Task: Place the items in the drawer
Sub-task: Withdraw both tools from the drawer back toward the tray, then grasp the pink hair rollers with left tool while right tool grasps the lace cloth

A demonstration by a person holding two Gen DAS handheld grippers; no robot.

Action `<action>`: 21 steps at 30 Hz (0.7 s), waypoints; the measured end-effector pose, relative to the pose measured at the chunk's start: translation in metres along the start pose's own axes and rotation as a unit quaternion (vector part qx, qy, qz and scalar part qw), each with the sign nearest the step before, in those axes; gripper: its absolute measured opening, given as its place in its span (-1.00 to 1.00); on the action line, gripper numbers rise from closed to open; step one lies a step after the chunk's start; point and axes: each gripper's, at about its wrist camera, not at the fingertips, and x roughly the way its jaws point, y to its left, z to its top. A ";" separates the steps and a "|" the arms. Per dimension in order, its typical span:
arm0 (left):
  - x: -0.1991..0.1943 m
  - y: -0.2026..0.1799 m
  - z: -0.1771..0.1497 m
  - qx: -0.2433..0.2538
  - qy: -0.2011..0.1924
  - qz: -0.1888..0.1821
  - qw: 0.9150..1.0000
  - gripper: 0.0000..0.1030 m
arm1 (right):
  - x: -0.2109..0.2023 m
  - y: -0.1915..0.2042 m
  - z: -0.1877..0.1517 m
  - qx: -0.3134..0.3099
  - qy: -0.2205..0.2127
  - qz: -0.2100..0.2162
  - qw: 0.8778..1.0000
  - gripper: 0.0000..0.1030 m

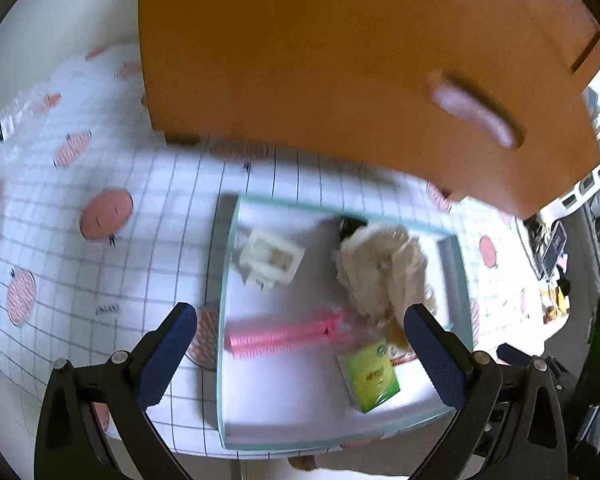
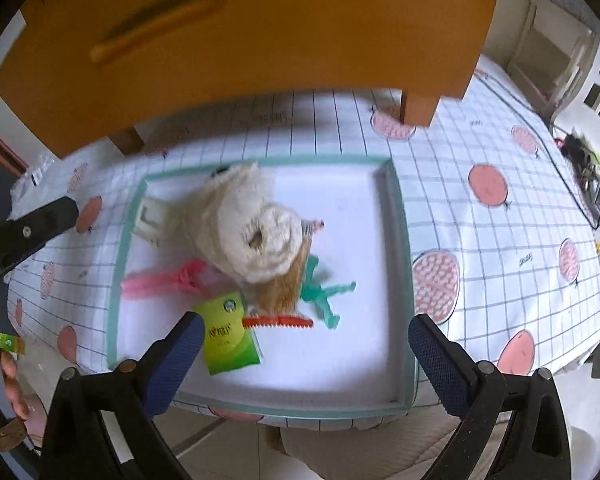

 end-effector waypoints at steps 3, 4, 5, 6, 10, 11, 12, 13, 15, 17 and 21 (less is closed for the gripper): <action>0.014 0.002 -0.008 0.009 0.015 0.007 1.000 1.00 | 0.006 -0.001 -0.001 0.003 0.009 0.003 1.000 1.00; 0.018 0.002 -0.011 0.013 0.021 0.009 1.000 1.00 | 0.008 -0.002 -0.002 0.005 0.010 0.006 1.000 1.00; 0.021 0.002 -0.013 0.017 0.025 0.011 0.999 1.00 | 0.009 -0.002 -0.002 0.007 0.012 0.009 1.000 1.00; 0.025 0.003 -0.015 0.020 0.027 0.012 0.999 1.00 | 0.011 -0.002 -0.002 0.009 0.016 0.010 1.000 1.00; 0.036 0.006 -0.021 0.033 0.034 0.013 0.999 1.00 | 0.019 -0.003 0.001 0.021 0.026 0.022 0.999 1.00; 0.037 0.007 -0.022 0.039 0.033 0.018 0.999 1.00 | 0.021 -0.003 0.002 0.022 0.025 0.025 0.999 1.00; 0.039 0.007 -0.023 0.045 0.032 0.023 0.998 1.00 | 0.021 -0.002 0.004 0.020 0.023 0.027 0.999 1.00; 0.041 0.008 -0.024 0.050 0.030 0.027 0.998 1.00 | 0.021 0.000 0.006 0.015 0.019 0.026 0.999 1.00; 0.045 0.011 -0.025 0.057 0.031 0.028 0.997 1.00 | 0.021 0.004 0.010 0.004 0.010 0.023 1.000 1.00; 0.047 0.013 -0.026 0.061 0.032 0.024 0.997 1.00 | 0.021 0.006 0.015 -0.006 0.003 0.021 1.000 1.00; 0.050 0.015 -0.027 0.075 0.032 0.024 0.996 1.00 | 0.024 0.008 0.027 0.006 -0.007 0.040 0.999 1.00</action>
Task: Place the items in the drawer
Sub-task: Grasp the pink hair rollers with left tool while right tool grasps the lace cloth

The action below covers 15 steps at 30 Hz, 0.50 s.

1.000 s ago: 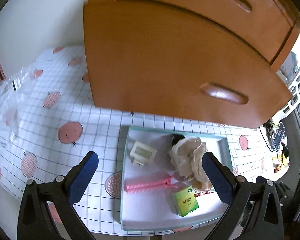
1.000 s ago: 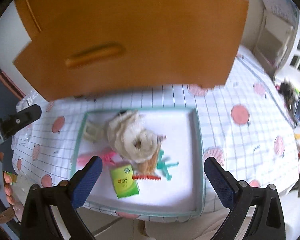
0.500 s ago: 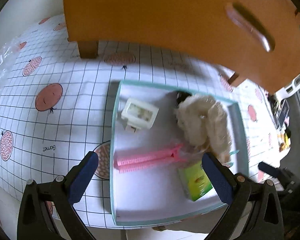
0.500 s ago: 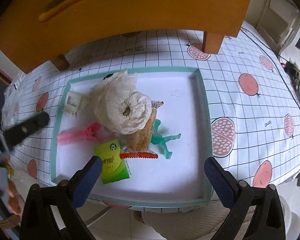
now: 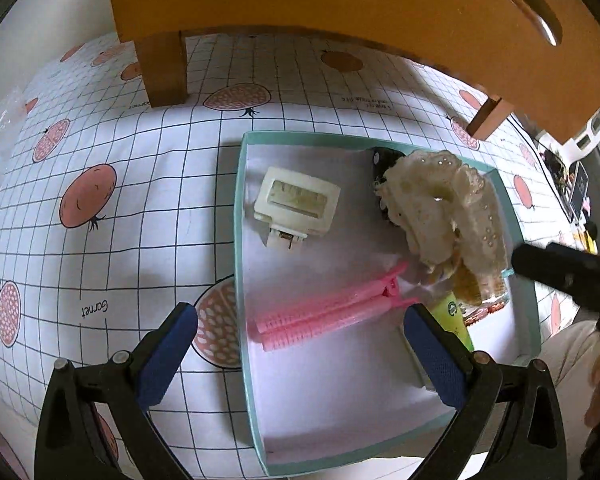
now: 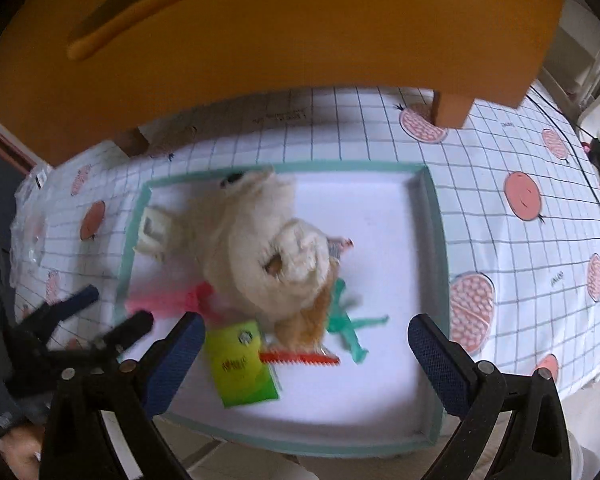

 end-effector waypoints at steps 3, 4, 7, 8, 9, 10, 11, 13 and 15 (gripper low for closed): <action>0.002 -0.003 -0.002 0.015 0.000 0.001 1.000 1.00 | 0.004 0.004 0.005 0.008 -0.001 0.014 1.000 0.98; 0.002 -0.004 -0.002 0.019 0.000 0.002 1.000 1.00 | 0.006 0.007 0.008 0.005 -0.001 0.016 1.000 0.97; 0.004 -0.007 -0.004 0.028 0.002 0.005 1.000 1.00 | 0.012 0.015 0.010 -0.010 0.000 0.014 1.000 0.90; 0.005 -0.009 -0.004 0.032 0.003 0.005 0.999 1.00 | 0.014 0.016 0.010 -0.013 0.001 0.014 1.000 0.87; 0.005 -0.010 -0.005 0.036 0.002 0.006 0.999 1.00 | 0.015 0.018 0.009 -0.016 0.001 0.014 1.000 0.83; 0.005 -0.011 -0.005 0.040 0.002 0.007 0.999 1.00 | 0.017 0.020 0.009 -0.019 0.000 0.013 1.000 0.81; 0.006 -0.013 -0.005 0.045 0.002 0.009 0.999 1.00 | 0.019 0.020 0.009 -0.022 -0.001 0.010 1.000 0.76; 0.007 -0.014 -0.004 0.050 0.003 0.012 0.999 1.00 | 0.024 0.021 0.008 -0.026 0.003 0.006 1.000 0.67; 0.009 -0.015 -0.003 0.055 0.005 0.012 0.998 1.00 | 0.028 0.020 0.007 -0.026 0.008 0.003 1.000 0.61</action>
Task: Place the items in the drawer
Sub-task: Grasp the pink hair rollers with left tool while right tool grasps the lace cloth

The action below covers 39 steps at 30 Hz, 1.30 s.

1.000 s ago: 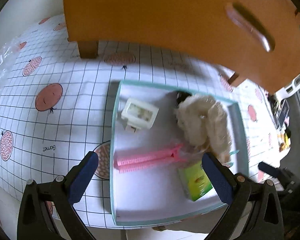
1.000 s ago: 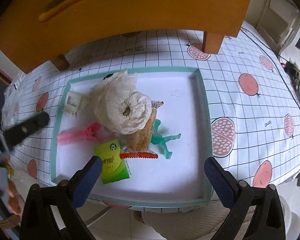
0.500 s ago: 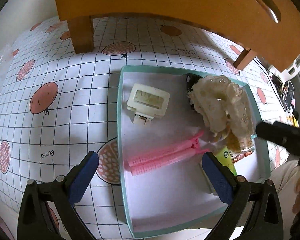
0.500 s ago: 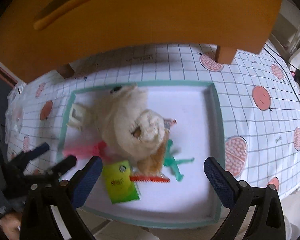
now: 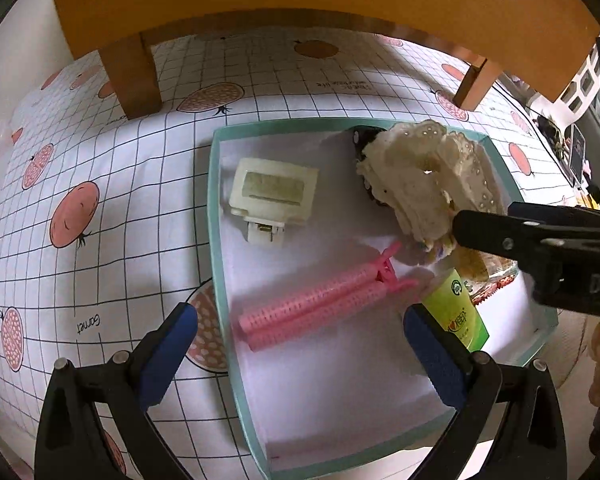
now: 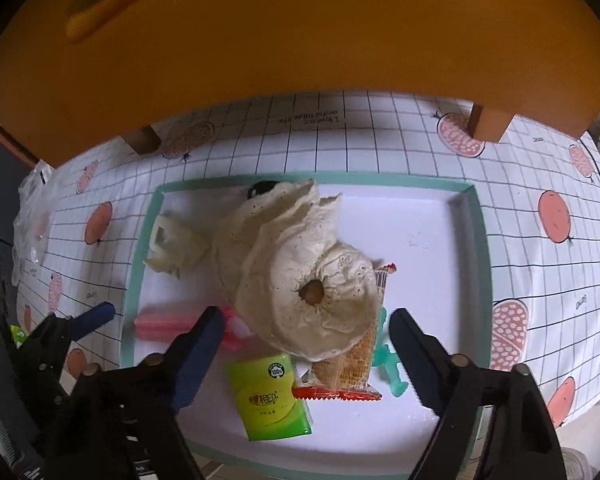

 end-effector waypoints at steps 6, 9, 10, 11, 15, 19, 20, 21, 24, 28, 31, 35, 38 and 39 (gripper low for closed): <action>0.008 -0.008 0.003 0.043 0.009 0.020 0.999 1.00 | 0.009 -0.001 0.000 -0.001 0.003 0.000 1.000 0.46; 0.011 -0.007 0.003 0.046 0.011 0.019 0.999 1.00 | 0.012 0.000 0.001 -0.007 0.002 0.001 1.000 0.33; 0.011 -0.007 0.004 0.047 0.012 0.018 0.999 1.00 | 0.013 0.000 0.001 -0.007 0.003 0.000 1.000 0.27; 0.012 -0.008 0.004 0.050 0.013 0.019 0.998 1.00 | 0.013 0.000 0.001 -0.006 0.004 0.001 1.000 0.15; 0.015 -0.015 0.005 0.070 0.015 0.024 0.997 0.99 | 0.015 -0.002 0.001 -0.003 0.002 0.004 1.000 -0.13; 0.018 -0.019 0.006 0.078 0.017 0.034 0.996 0.98 | 0.014 -0.003 -0.001 -0.001 0.002 0.009 1.000 -0.33; 0.017 -0.019 0.006 0.079 0.017 0.036 0.996 0.95 | 0.014 -0.003 -0.001 -0.001 0.002 0.011 1.000 -0.41; 0.017 -0.019 0.006 0.082 0.016 0.041 0.996 0.92 | 0.014 -0.004 -0.002 0.000 0.002 0.013 1.000 -0.44; 0.013 -0.019 0.006 0.089 0.009 0.053 0.995 0.90 | 0.015 -0.004 -0.005 0.002 0.004 0.018 1.000 -0.46; 0.006 -0.026 0.007 0.109 -0.005 0.071 0.991 0.90 | 0.015 -0.004 -0.007 0.002 0.005 0.024 1.000 -0.47; 0.008 -0.032 0.007 0.120 -0.003 0.067 0.990 0.90 | 0.016 -0.003 -0.010 0.002 0.006 0.026 1.000 -0.47; 0.016 -0.039 0.006 0.136 0.006 0.070 0.988 0.84 | 0.017 -0.004 -0.013 0.006 0.007 0.031 0.999 -0.47; 0.023 -0.043 0.008 0.135 0.022 0.062 0.989 0.45 | 0.018 -0.004 -0.016 0.005 0.007 0.032 0.999 -0.47; 0.026 -0.042 0.008 0.132 0.027 0.062 0.989 0.41 | 0.017 -0.004 -0.017 0.006 0.007 0.033 0.999 -0.49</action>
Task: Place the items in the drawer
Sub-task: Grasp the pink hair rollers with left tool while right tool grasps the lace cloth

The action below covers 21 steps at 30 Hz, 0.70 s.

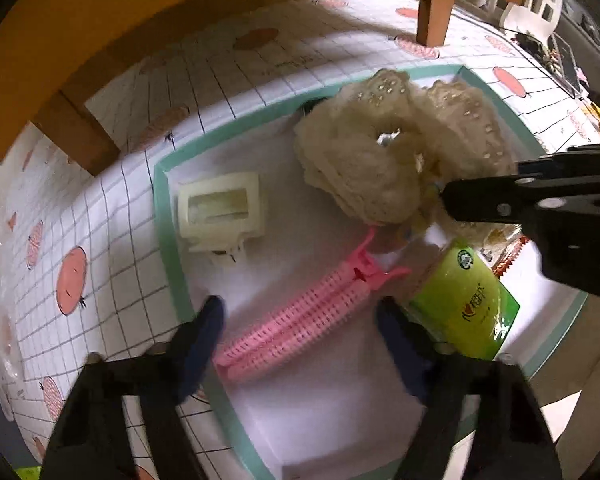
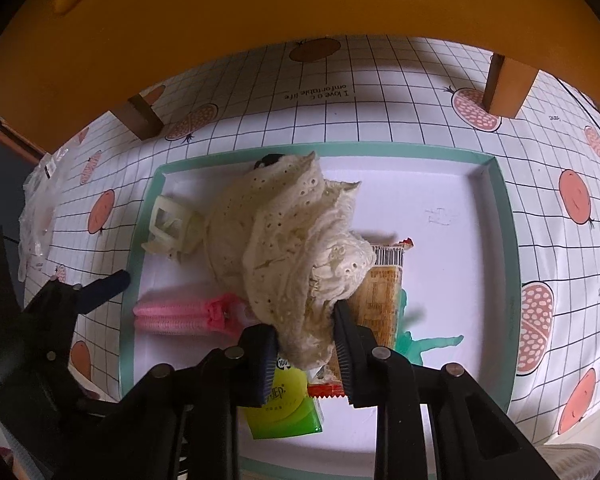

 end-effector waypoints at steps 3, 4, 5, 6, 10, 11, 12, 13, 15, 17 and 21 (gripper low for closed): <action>0.002 0.001 0.000 -0.007 0.002 -0.007 1.000 0.30 | -0.001 -0.002 -0.001 0.003 -0.001 0.002 1.000 -0.56; 0.002 0.001 0.000 -0.012 0.002 -0.011 1.000 0.27 | -0.002 -0.002 -0.002 0.004 -0.002 0.002 1.000 -0.58; 0.003 0.003 -0.001 -0.019 0.003 -0.015 1.000 0.20 | -0.002 -0.003 -0.003 0.005 -0.003 0.003 1.000 -0.62; 0.003 0.005 -0.002 -0.027 0.003 -0.023 0.999 0.17 | -0.002 -0.004 -0.003 0.008 -0.003 0.004 1.000 -0.67; 0.003 0.012 -0.005 -0.060 -0.001 -0.034 0.998 0.04 | -0.006 -0.012 -0.006 0.024 -0.011 0.014 1.000 -0.73; 0.002 0.014 -0.006 -0.070 -0.004 -0.036 0.997 -0.05 | -0.007 -0.013 -0.006 0.026 -0.013 0.015 0.999 -0.75; 0.001 0.016 -0.008 -0.080 -0.006 -0.039 0.996 -0.08 | -0.008 -0.015 -0.007 0.029 -0.015 0.016 0.999 -0.77; 0.000 0.016 -0.009 -0.088 -0.007 -0.041 0.995 -0.13 | -0.010 -0.017 -0.007 0.032 -0.018 0.018 0.999 -0.78; 0.000 0.020 -0.010 -0.106 -0.008 -0.045 0.993 -0.19 | -0.014 -0.019 -0.007 0.039 -0.023 0.024 0.999 -0.80; -0.001 0.026 -0.014 -0.128 -0.011 -0.057 0.990 -0.24 | -0.018 -0.021 -0.008 0.044 -0.029 0.029 0.998 -0.81; -0.001 0.035 -0.018 -0.155 -0.013 -0.076 0.985 -0.35 | -0.027 -0.024 -0.012 0.054 -0.041 0.043 0.997 -0.83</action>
